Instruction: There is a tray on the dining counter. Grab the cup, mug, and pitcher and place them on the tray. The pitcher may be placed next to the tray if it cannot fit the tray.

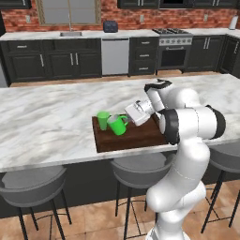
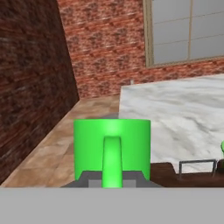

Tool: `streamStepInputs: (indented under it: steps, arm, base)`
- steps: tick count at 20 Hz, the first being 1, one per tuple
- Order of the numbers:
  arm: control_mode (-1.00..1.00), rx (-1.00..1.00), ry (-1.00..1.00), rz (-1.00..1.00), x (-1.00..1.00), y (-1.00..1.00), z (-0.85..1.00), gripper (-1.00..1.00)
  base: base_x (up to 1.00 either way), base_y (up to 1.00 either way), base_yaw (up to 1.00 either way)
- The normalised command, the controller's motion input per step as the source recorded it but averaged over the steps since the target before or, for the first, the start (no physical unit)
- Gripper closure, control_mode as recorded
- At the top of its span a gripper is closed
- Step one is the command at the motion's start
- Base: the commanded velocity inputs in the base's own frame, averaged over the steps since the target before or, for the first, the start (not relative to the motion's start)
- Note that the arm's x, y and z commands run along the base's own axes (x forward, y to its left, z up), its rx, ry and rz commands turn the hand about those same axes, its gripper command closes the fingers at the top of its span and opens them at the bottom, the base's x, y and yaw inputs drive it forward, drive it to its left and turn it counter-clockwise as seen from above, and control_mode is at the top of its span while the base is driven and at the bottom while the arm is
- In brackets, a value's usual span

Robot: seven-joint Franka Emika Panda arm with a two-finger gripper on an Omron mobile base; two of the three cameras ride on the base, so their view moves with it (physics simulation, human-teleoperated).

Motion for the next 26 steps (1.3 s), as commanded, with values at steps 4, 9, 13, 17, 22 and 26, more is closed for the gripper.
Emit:
streamStepInputs:
  steps: [4, 9, 13, 17, 22, 26]
  arm:
    - [-1.00, 0.01, -0.03, 0.00, 0.34, 0.00, -0.21, 1.00]
    - [-1.00, 0.00, -0.01, 0.00, 0.27, 0.00, -0.19, 1.00]
    - [-1.00, 0.00, 0.00, 0.00, 0.17, 0.00, -0.07, 1.00]
    - [-1.00, 0.00, 0.00, 0.00, 0.20, 0.00, -0.13, 1.00]
    - [-1.00, 0.00, 0.00, 0.00, 0.12, 0.03, -0.21, 1.00]
    - [-1.00, 0.01, 0.00, 0.00, 0.11, 0.11, -0.22, 1.00]
  base:
    - [0.00, 0.00, 0.00]
    - [0.00, 0.00, 0.00]
    - [0.00, 0.00, 0.00]
    - [0.00, 0.00, 0.00]
    - [0.00, 0.00, 0.00]
    - [0.00, 0.00, 0.00]
